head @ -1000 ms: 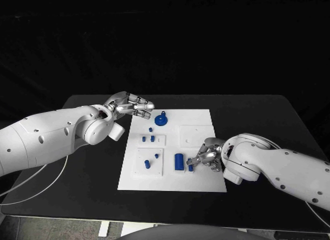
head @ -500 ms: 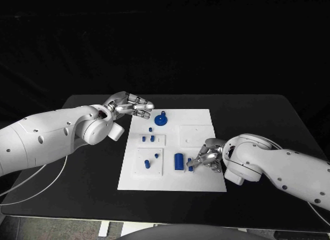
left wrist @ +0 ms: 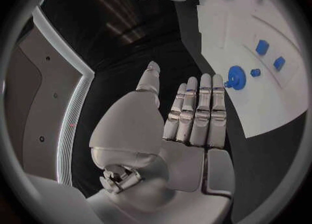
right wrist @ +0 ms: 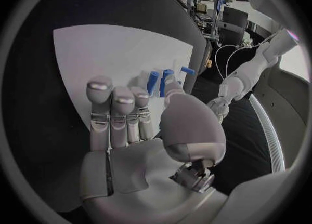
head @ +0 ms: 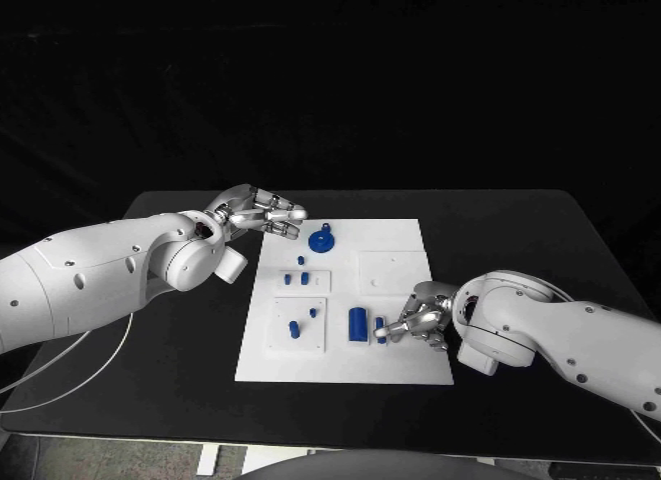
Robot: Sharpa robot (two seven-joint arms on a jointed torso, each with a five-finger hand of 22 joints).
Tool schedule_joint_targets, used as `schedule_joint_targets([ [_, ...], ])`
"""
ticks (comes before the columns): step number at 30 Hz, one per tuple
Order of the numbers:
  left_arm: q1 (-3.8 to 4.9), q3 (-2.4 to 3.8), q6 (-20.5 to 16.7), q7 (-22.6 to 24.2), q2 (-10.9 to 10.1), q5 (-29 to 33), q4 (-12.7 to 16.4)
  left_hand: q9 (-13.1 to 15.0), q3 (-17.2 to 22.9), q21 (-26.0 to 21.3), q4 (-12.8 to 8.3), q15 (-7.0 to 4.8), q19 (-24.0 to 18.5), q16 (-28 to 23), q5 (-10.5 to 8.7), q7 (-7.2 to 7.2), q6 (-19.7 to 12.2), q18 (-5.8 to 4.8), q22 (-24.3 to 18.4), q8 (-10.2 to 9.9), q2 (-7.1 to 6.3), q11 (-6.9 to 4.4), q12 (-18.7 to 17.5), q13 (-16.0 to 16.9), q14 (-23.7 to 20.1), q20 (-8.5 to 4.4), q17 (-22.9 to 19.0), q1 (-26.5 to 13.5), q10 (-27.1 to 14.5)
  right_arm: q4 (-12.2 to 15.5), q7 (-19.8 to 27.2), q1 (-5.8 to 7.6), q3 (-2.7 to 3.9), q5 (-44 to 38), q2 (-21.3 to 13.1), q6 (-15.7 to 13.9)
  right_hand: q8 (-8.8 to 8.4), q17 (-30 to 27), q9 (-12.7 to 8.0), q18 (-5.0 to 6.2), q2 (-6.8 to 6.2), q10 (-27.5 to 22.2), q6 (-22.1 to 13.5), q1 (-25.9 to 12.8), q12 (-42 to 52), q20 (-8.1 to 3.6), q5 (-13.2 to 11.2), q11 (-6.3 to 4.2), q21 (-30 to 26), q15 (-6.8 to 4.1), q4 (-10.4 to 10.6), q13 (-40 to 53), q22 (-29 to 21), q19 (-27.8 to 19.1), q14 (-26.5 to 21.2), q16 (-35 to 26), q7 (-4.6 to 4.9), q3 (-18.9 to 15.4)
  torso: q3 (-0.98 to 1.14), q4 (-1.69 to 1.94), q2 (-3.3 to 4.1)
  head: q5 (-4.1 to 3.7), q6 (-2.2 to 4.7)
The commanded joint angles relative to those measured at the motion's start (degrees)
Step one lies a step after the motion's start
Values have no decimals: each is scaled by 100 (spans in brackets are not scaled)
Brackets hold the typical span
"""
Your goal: Assemble the parts on the task board
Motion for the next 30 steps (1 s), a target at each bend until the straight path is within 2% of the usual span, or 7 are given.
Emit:
schedule_joint_targets([
  [1, 3, 3, 70, 19, 1, -16, 8, -1, -4, 19, 20, -1, -38, -25, -20, -15, -38, -60, -6, 5, -16, 7, -9, 8, -46, 19, 2, -8, -40, 16, 128, -17, -3, 38, -20, 281, -25, 10, -1, -38, 31, 9, -7, 128, 3, 6, 79, 25, -6, 13, -191, 2, 16, 295, 32, -20, 22, 158, -3, 1, 0, -7, -9],
  [6, 3, 2, 70, 16, 1, -20, 5, -1, -1, 20, 20, -1, -39, -24, -18, -17, -38, -60, -8, 4, -18, 6, -9, 8, -46, 20, 2, 4, -39, 21, 129, -31, -3, 36, -37, 316, -20, 21, -21, -39, 51, 8, 19, 280, 2, 7, -83, 23, -3, 8, -447, 0, 25, 295, 36, -10, 24, 536, -4, 3, -2, -12, -12],
  [10, 3, 2, 71, 15, 2, -23, 3, -1, -1, 20, 20, -1, -39, -24, -18, -17, -38, -60, -8, 4, -18, 6, -9, 8, -46, 20, 2, 4, -39, 18, 122, -37, -3, 27, -32, 296, -23, 26, -33, -43, -44, 11, 38, 272, 7, 3, -228, 13, 5, 7, -506, 4, 33, 297, 36, -9, 22, 976, -7, 6, -4, -16, -13],
  [15, 3, 1, 71, 14, 2, -25, 2, -1, -1, 20, 20, -1, -39, -24, -18, -17, -38, -60, -8, 4, -18, 6, -9, 8, -46, 20, 2, 4, -39, 0, 92, -40, -3, 6, -11, 223, -21, 37, -33, -46, -16, 20, 50, 233, 21, 3, -199, 13, 11, 6, -498, 11, 37, 300, 39, 2, 11, 1065, -9, 9, -3, -19, -18],
  [18, 3, 1, 72, 15, 4, -26, -1, -1, -1, 20, 20, -1, -39, -24, -18, -17, -38, -60, -8, 4, -18, 6, -9, 8, -46, 20, 2, 4, -39, -22, 52, -41, -3, -37, 11, 139, -23, 46, -36, -50, 20, 31, 61, 176, 31, 3, -193, 12, 7, 6, -581, 17, 34, 296, 37, 10, 5, 1098, -10, 8, -1, -21, -20],
  [22, 3, 0, 74, 16, 10, -26, -7, -1, -1, 20, 20, -1, -39, -24, -18, -17, -38, -60, -8, 4, -18, 6, -9, 8, -46, 20, 2, 4, -39, -60, -11, -42, -3, -79, 46, 34, -22, 58, -35, -53, 158, 31, 69, 98, 29, 2, -276, 3, 37, 4, -559, 16, 44, 302, 44, 26, -5, 1148, -11, 8, -3, -26, -24],
  [30, 3, -2, 75, 12, 14, -27, -14, -1, -1, 20, 20, -1, -39, -24, -18, -17, -38, -60, -8, 4, -18, 6, -9, 8, -46, 20, 2, 4, -39, -186, -124, -42, -5, -163, 146, -52, -24, 63, -39, -62, 203, 36, 79, 116, 35, 1, -307, -3, 53, 3, -683, 20, 46, 300, 45, 38, -18, 1447, -7, 10, -3, -25, -31],
])
